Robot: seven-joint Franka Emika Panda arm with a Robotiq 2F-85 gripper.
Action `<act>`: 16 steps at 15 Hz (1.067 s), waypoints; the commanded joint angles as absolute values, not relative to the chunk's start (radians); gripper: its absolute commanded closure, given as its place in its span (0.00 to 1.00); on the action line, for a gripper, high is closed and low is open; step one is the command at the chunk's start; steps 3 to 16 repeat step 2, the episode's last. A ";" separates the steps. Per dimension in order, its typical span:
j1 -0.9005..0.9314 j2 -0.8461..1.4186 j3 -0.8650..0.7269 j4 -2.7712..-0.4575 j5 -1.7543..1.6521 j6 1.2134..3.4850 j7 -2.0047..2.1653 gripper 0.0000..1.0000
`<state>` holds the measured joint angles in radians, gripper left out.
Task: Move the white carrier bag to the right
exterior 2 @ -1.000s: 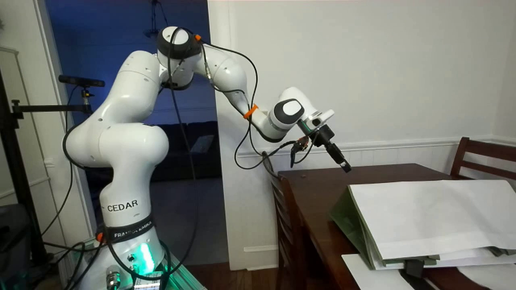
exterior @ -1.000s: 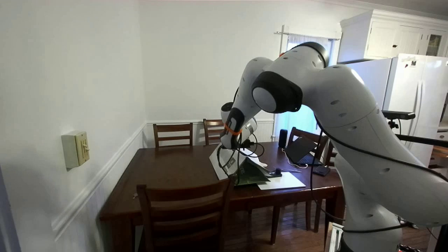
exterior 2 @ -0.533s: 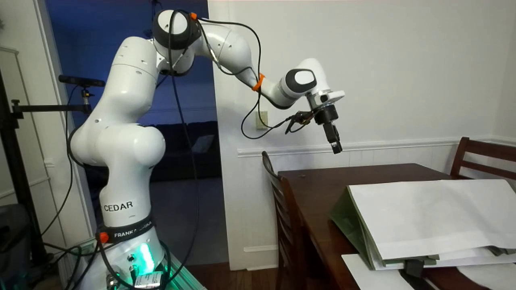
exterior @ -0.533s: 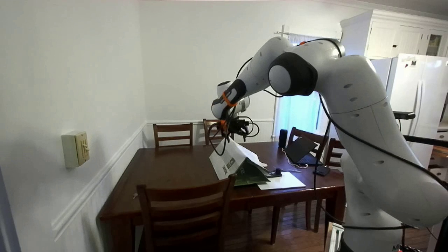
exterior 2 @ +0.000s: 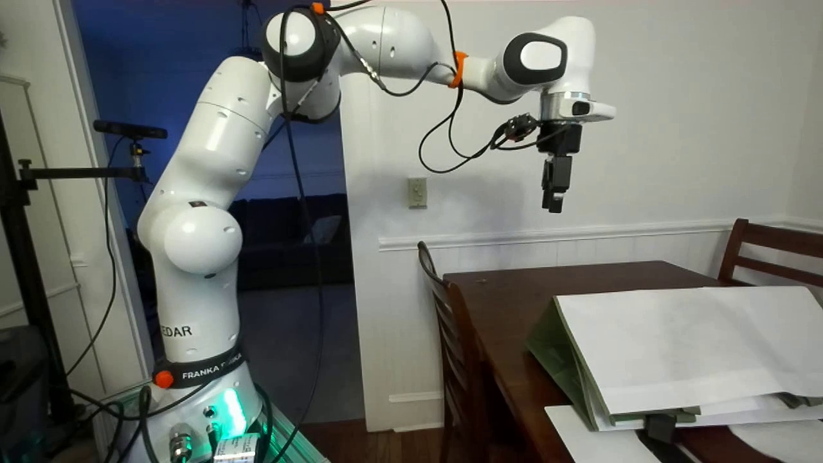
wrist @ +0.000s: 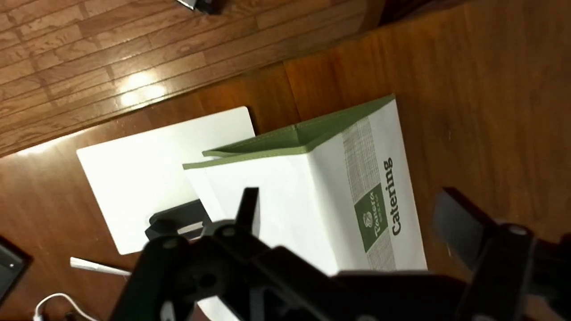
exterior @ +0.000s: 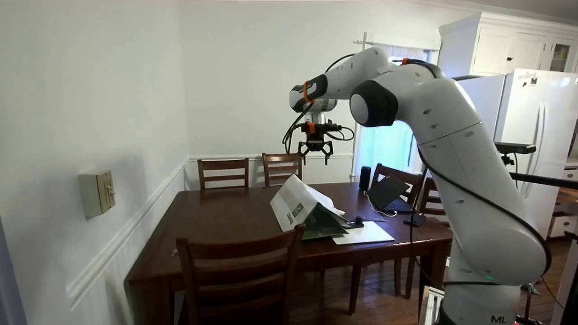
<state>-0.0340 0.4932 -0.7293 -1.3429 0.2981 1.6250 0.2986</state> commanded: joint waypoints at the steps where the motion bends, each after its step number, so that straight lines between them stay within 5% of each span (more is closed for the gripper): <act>1: -0.060 0.501 -0.721 -1.322 0.302 1.606 0.286 0.00; 16: -0.062 0.501 -0.724 -1.327 0.301 1.611 0.286 0.00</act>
